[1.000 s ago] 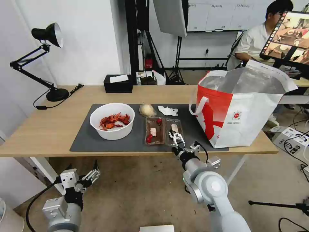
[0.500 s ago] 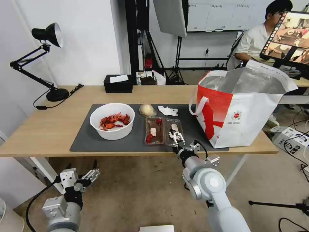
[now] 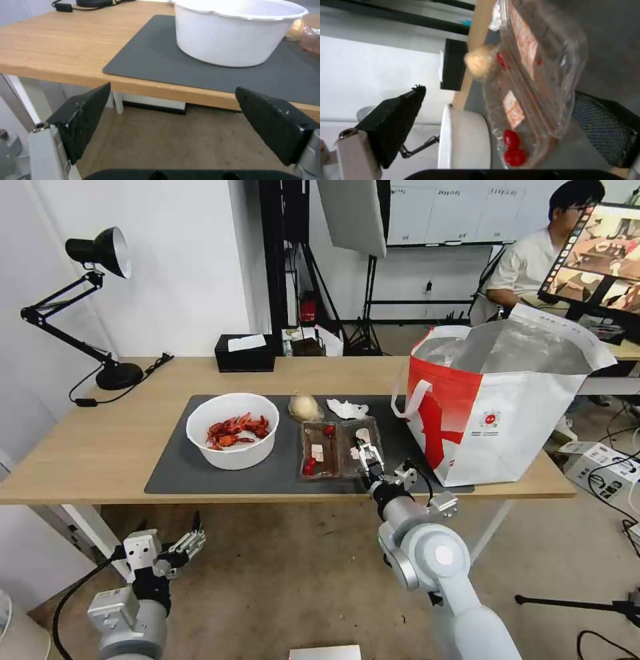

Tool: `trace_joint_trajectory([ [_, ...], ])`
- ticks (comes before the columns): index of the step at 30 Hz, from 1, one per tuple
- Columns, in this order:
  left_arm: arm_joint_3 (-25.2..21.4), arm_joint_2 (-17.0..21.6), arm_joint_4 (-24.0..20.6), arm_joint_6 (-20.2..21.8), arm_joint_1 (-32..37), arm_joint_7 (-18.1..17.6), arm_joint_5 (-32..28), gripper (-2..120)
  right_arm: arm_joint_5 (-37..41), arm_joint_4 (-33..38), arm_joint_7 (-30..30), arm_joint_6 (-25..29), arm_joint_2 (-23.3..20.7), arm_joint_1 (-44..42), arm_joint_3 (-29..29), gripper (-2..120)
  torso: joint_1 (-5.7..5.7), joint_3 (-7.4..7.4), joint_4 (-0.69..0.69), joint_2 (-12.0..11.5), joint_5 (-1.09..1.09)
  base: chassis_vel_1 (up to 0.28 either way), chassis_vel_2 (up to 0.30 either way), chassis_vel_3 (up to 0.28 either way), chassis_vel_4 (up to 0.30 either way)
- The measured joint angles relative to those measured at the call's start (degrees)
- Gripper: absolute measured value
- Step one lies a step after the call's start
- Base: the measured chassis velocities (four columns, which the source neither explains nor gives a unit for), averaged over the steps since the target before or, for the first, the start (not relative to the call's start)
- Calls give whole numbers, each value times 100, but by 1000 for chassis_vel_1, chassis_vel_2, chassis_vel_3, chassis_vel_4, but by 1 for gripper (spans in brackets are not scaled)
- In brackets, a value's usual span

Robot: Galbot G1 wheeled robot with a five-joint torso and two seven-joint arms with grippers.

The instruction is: Pick up the trash from the table and place it into the takeout bag.

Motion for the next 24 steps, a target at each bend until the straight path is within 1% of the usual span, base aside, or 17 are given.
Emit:
trace_joint_trajectory([
  [2, -11, 1, -22, -9, 5, -2, -8, 100, -114, -1, -121, -13, -40, 80, -19, 100, 0, 0, 0, 0, 0, 0, 0, 0, 0],
  [8, -44, 15, -78, -12, 28, -2, -41, 100, -136, 0, -322, -87, -104, 234, -71, 100, 0, 0, 0, 0, 0, 0, 0, 0, 0],
  [13, -69, 10, -108, -12, 60, -7, -48, 100, -130, -69, -457, -215, -113, 474, -269, 100, 0, 0, 0, 0, 0, 0, 0, 0, 0],
  [19, -110, 6, -135, -13, 94, -16, -47, 100, -129, -385, -389, -412, 38, 817, -525, 100, 0, 0, 0, 0, -1, 0, 0, 0, 0],
  [22, -163, 7, -149, -13, 123, -18, -47, 100, -129, -782, -162, -616, 236, 1110, -709, 100, 1, 0, 0, 0, -1, 0, 0, 0, 0],
  [24, -175, 4, -149, -14, 138, -18, -47, 100, -128, -903, -92, -673, 292, 1193, -757, 100, 0, 0, 1, 0, 0, 0, 0, 0, 0],
])
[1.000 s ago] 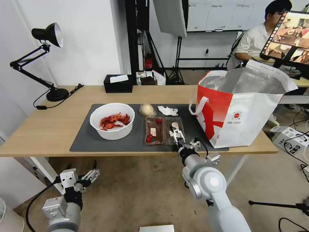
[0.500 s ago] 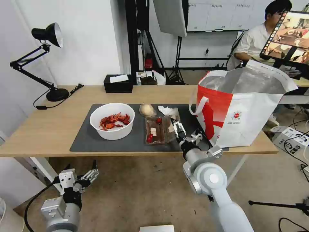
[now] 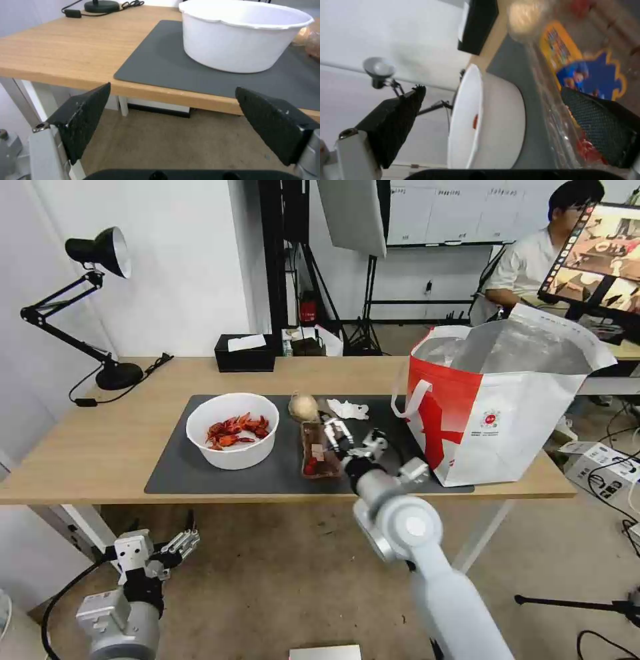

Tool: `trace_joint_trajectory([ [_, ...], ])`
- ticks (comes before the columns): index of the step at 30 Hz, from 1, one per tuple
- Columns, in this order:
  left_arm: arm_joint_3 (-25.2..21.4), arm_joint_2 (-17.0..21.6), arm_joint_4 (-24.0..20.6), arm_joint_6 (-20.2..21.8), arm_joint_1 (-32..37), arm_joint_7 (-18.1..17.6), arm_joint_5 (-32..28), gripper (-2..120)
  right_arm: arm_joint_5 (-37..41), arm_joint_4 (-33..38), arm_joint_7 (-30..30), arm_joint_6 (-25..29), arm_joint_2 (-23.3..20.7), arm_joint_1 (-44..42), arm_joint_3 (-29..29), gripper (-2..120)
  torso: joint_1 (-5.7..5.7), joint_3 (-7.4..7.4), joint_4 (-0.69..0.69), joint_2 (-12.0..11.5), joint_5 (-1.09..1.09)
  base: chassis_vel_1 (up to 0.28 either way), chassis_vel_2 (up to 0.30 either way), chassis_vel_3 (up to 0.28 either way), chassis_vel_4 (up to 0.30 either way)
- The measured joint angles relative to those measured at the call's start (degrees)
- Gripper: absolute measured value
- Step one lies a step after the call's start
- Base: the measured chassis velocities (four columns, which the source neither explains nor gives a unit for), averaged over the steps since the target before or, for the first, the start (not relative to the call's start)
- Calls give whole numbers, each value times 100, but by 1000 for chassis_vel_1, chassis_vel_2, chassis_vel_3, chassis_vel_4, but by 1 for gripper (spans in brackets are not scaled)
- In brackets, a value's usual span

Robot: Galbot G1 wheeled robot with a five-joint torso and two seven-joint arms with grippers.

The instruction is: Pick up the trash from the table and place it into the takeout bag.

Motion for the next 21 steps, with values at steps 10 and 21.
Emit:
trace_joint_trajectory([
  [10, -66, 14, -68, -3, 31, 0, -46, 100, 45, -250, 184, -71, 64, 223, -141, 100, 0, 0, -1, 0, 1, 0, 0, 0, 0],
  [21, -63, 48, -81, -3, 36, 1, -57, 100, -2024, -568, -1128, -658, -1216, 1264, -745, 84, 0, 0, -2, 0, 0, 0, 0, 0, 0],
])
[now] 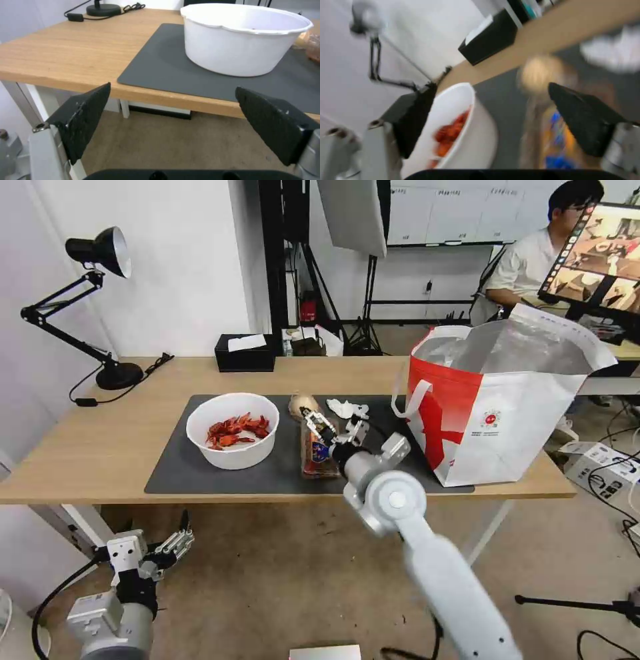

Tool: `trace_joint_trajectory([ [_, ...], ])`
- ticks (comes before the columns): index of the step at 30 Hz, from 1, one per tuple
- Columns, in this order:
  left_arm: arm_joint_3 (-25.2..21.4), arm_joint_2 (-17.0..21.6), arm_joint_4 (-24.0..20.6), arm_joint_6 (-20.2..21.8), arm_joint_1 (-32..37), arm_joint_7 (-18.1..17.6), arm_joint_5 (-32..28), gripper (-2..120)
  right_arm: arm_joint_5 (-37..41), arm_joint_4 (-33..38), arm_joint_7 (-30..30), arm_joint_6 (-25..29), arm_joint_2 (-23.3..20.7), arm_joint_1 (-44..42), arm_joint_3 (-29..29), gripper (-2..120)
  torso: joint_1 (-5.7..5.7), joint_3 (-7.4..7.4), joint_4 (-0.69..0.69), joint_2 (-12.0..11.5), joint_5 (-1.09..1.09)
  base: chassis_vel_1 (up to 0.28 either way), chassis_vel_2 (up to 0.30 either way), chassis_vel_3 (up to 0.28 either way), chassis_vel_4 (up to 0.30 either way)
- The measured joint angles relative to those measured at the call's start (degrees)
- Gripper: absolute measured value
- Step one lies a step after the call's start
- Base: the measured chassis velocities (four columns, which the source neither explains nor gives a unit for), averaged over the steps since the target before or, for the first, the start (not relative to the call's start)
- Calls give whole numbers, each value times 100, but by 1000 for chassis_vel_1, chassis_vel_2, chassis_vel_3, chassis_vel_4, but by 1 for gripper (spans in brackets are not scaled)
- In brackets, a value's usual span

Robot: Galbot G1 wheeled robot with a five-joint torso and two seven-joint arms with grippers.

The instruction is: Pick up the trash from the table and place it into the takeout bag.

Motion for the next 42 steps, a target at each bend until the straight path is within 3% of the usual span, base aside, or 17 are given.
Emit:
trace_joint_trajectory([
  [4, 15, -3, -1, 0, -10, 5, -2, 100, -856, -223, -659, -110, -325, 422, -307, 74, 1, 0, 0, 0, 2, 0, 0, 0, 0],
  [10, 45, -2, -1, 0, -32, 21, -2, 100, -2117, -879, -1778, -137, -698, 1270, -978, 50, 0, 0, 1, 0, 0, 0, 0, 0, 0],
  [18, 34, 7, -29, 0, -30, 29, -28, 100, -2439, -1861, -2561, -18, -608, 1781, -1373, 20, 0, 0, 1, 0, 1, 0, 0, 0, 0],
  [24, 19, 3, -49, 0, -2, 32, -33, 100, -2425, -2342, -2667, -78, -427, 1863, -1536, 0, 0, 0, 1, 0, 0, 0, 0, 0, 0],
  [42, 40, -12, -81, -2, 42, 35, -23, 100, -2374, -2517, -2554, -241, -385, 1632, -1501, 0, 0, -1, 1, 0, 0, 0, 0, 0, 0],
])
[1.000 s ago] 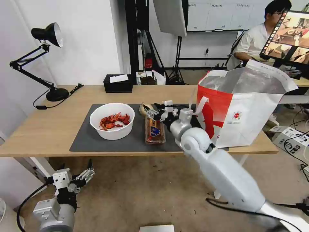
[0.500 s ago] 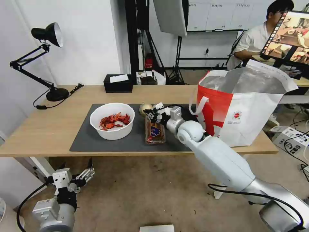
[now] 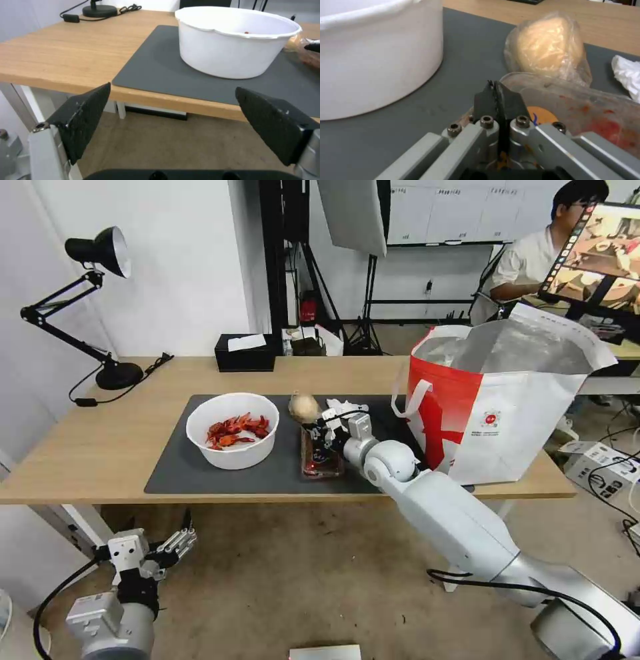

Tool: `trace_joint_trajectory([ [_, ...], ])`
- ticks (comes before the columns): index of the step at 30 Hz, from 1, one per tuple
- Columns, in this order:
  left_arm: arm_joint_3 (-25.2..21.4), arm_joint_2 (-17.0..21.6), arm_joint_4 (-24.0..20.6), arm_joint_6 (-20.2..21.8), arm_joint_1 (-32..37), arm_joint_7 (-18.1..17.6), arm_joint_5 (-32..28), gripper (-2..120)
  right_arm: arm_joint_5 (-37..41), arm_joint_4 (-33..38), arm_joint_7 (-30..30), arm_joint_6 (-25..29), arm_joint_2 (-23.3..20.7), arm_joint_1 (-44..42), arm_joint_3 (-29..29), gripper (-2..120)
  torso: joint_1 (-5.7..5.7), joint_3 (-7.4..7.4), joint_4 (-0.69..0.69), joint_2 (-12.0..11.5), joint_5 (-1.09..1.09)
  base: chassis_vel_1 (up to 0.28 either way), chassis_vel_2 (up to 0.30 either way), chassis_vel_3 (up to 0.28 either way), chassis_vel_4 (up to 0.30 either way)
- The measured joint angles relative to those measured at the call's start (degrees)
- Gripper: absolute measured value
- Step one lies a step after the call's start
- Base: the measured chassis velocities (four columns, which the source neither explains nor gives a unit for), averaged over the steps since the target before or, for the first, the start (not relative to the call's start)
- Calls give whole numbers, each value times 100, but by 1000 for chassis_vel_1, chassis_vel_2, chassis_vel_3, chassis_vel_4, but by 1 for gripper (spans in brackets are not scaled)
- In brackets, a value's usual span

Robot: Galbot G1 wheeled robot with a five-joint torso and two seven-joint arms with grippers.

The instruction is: Pick up the trash from the table and place it into the takeout bag.

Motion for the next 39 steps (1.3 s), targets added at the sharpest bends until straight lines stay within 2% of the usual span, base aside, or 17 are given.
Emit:
trace_joint_trajectory([
  [10, -9, 20, 0, -5, -4, 0, 4, 100, 31, 66, 2, 123, 31, -107, 157, 0, 0, 1, 0, 0, 0, 0, 0, 0, 0],
  [18, 16, 65, 38, -172, -85, 32, -35, 100, 198, 493, 155, 182, -16, -162, 353, 0, 0, 0, 0, 0, 0, 0, 0, 0, 0],
  [25, 103, 391, 114, -251, -354, 204, -378, 100, 231, 873, 270, 266, -201, -378, 564, 0, 0, 1, 1, 0, 0, 0, 0, 0, 0],
  [28, 208, 828, 204, -353, -717, 384, -1064, 100, 231, 1086, 307, 371, -315, -599, 759, 0, 0, 1, 0, 0, -1, 0, 0, 0, 0],
  [29, 208, 828, 204, -353, -717, 384, -1064, 100, 231, 1086, 307, 371, -315, -599, 759, 0, 0, 1, 0, 0, -1, 0, 0, 0, 0],
  [31, 295, 1162, 266, -358, -1036, 480, -1853, 100, 209, 1160, 325, 527, -381, -731, 875, 0, 0, 0, -1, 0, -1, 0, 0, 0, 0],
  [32, 295, 1162, 266, -358, -1036, 480, -1853, 100, 209, 1160, 325, 527, -381, -731, 875, 0, 0, 0, -1, 0, -1, 0, 0, 0, 0],
  [34, 367, 1436, 309, -269, -1319, 570, -2765, 100, 175, 1160, 323, 663, -413, -772, 905, 0, 0, 1, -2, 0, 1, 0, 0, 0, 0],
  [35, 367, 1436, 309, -269, -1319, 570, -2765, 100, 175, 1160, 323, 663, -413, -772, 905, 0, 0, 1, -2, 0, 1, 0, 0, 0, 0],
  [36, 445, 1580, 342, -164, -1460, 621, -3283, 100, 174, 1144, 292, 738, -431, -773, 890, 0, 0, 0, -1, 0, 0, 0, 0, 0, 0],
  [38, 576, 1698, 389, -30, -1571, 726, -3764, 100, 202, 1063, 179, 825, -434, -710, 767, 0, 0, 1, -1, 0, 0, 0, 0, 0, 0],
  [39, 576, 1698, 389, -30, -1571, 726, -3764, 100, 202, 1063, 179, 825, -434, -710, 767, 0, 0, 1, -1, 0, 0, 0, 0, 0, 0],
])
